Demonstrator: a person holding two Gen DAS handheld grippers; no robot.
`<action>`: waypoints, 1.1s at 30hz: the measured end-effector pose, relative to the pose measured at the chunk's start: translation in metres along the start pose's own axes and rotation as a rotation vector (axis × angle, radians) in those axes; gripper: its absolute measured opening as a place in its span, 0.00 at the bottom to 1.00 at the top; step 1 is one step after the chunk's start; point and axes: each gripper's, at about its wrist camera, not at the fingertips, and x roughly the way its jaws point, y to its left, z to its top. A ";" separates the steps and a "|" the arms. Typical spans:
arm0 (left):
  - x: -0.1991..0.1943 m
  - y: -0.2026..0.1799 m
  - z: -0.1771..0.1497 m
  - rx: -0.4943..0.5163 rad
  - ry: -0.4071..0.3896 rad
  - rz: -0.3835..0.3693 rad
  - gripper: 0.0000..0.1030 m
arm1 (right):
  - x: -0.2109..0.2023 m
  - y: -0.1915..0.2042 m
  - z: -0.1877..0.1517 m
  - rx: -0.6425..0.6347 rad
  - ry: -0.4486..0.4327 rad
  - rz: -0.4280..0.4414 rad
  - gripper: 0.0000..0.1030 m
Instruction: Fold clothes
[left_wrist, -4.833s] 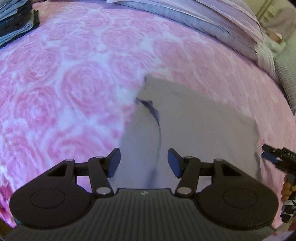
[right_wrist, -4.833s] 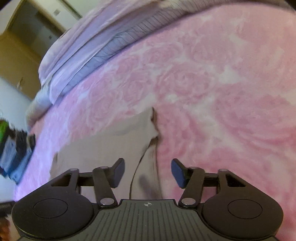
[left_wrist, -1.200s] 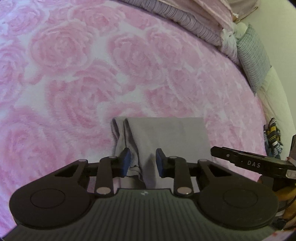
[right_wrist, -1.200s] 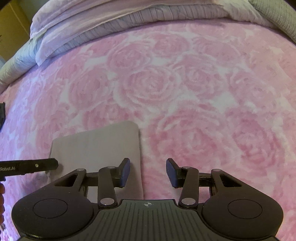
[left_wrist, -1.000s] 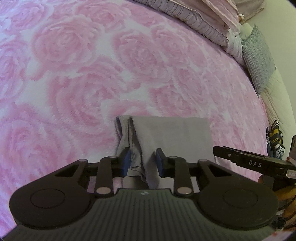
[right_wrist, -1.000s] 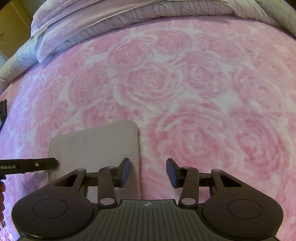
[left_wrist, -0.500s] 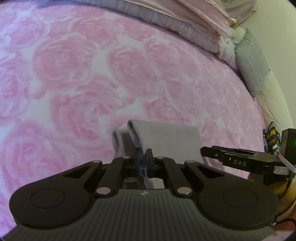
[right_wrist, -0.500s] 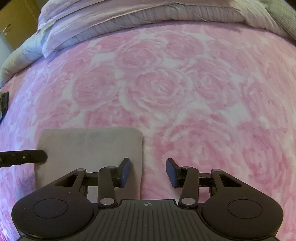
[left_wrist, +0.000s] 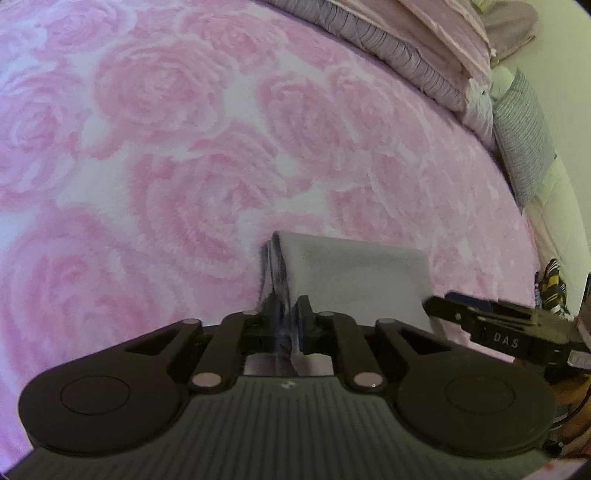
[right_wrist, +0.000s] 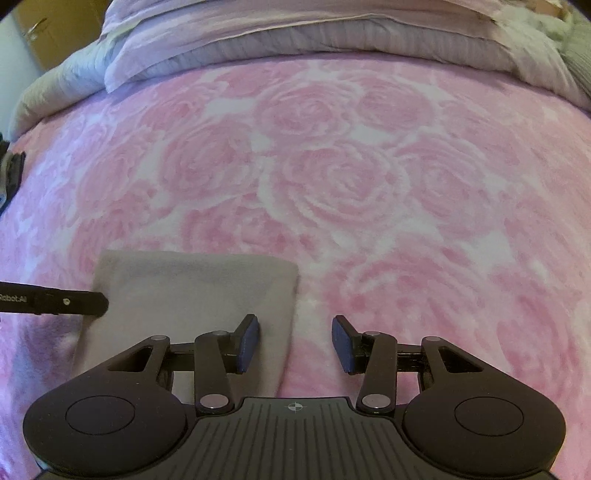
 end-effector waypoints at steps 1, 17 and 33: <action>-0.008 0.000 -0.004 -0.008 -0.002 0.001 0.10 | -0.008 -0.002 -0.005 0.014 0.001 0.002 0.40; -0.067 -0.023 -0.135 -0.035 0.165 0.008 0.10 | -0.108 0.058 -0.150 -0.334 0.060 0.047 0.40; -0.103 -0.026 -0.149 0.014 -0.037 0.042 0.00 | -0.108 0.079 -0.172 -0.557 -0.055 0.026 0.00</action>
